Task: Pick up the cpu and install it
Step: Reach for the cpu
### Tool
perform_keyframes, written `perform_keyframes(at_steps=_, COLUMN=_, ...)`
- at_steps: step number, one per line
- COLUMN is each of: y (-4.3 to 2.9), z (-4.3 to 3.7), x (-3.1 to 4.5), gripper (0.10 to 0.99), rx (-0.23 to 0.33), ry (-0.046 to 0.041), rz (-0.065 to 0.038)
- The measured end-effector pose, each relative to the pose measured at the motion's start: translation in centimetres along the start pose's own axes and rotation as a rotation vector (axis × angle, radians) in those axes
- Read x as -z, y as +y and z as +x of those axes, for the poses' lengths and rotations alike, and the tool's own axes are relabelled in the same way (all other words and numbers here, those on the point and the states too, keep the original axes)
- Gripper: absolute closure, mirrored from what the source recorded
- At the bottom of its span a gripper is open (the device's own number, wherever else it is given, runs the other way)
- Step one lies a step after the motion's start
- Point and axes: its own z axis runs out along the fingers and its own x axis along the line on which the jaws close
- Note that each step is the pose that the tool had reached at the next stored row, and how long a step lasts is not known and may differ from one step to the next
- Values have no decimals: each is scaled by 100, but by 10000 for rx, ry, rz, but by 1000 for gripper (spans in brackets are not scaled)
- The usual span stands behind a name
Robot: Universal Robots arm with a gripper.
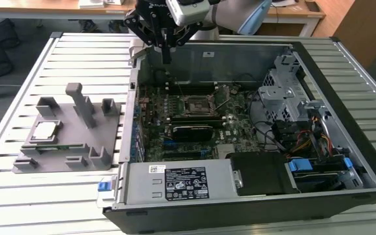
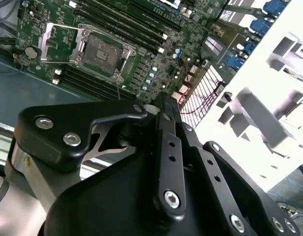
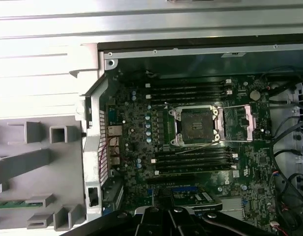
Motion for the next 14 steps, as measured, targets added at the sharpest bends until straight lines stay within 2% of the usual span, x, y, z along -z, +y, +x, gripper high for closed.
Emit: perform_keyframes(at_steps=14, y=-18, z=238, x=-2, gripper=980, rx=-1, ry=0, rz=-1)
